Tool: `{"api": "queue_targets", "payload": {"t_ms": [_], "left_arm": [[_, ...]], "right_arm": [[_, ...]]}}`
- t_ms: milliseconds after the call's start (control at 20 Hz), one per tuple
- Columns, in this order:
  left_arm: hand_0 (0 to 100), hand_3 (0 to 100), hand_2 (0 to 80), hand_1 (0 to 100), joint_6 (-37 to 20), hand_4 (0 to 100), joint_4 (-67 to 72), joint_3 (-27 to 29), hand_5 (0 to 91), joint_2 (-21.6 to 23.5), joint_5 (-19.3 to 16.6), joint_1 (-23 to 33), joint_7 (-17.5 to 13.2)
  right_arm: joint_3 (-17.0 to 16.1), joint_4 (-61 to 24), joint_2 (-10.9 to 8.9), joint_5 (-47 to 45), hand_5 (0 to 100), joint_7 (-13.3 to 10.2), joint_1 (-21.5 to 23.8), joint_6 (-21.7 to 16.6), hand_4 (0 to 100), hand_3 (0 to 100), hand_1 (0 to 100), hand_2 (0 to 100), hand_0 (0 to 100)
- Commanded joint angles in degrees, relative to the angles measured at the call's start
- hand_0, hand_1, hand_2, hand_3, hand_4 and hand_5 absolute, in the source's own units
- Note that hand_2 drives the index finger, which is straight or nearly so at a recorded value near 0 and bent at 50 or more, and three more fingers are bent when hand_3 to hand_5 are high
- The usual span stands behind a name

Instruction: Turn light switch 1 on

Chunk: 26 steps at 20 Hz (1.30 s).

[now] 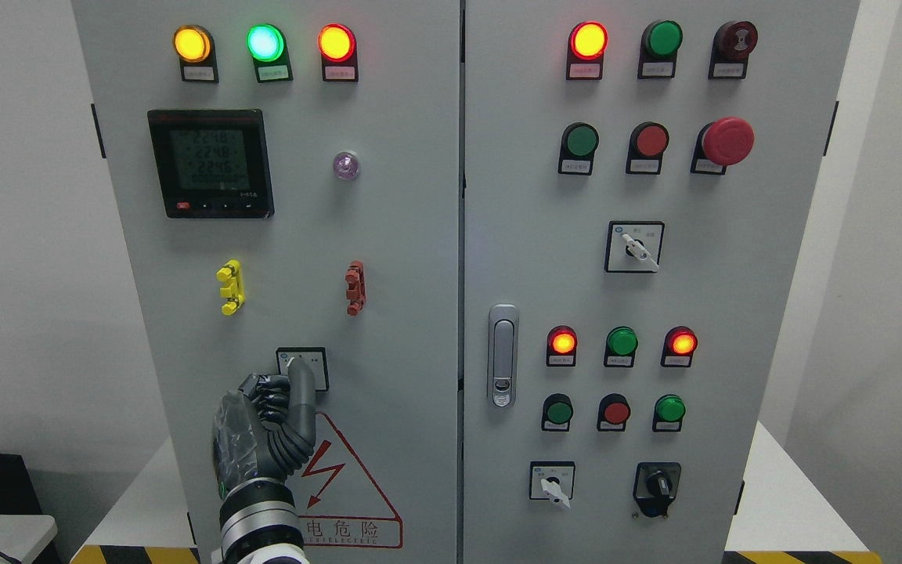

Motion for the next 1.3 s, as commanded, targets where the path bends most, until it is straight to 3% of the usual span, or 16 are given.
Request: {"api": "queue_targets", "payload": {"t_ms": [0, 1253], "left_arm": [[58, 79, 52.7, 31, 0.0, 83, 0.1, 0.0, 79.9, 0.0, 0.2, 0.0, 0.0], [64, 83, 55.0, 26, 0.1, 85, 0.3, 0.2, 82.9, 0.0, 1.3, 0.1, 0.0]], "right_arm": [[1.0, 0.0, 0.02, -1.4, 0, 0.0, 0.0, 0.0, 0, 0, 39, 0, 12], [1.0, 0.0, 0.02, -1.4, 0, 0.0, 0.0, 0.0, 0, 0, 39, 0, 12]]}}
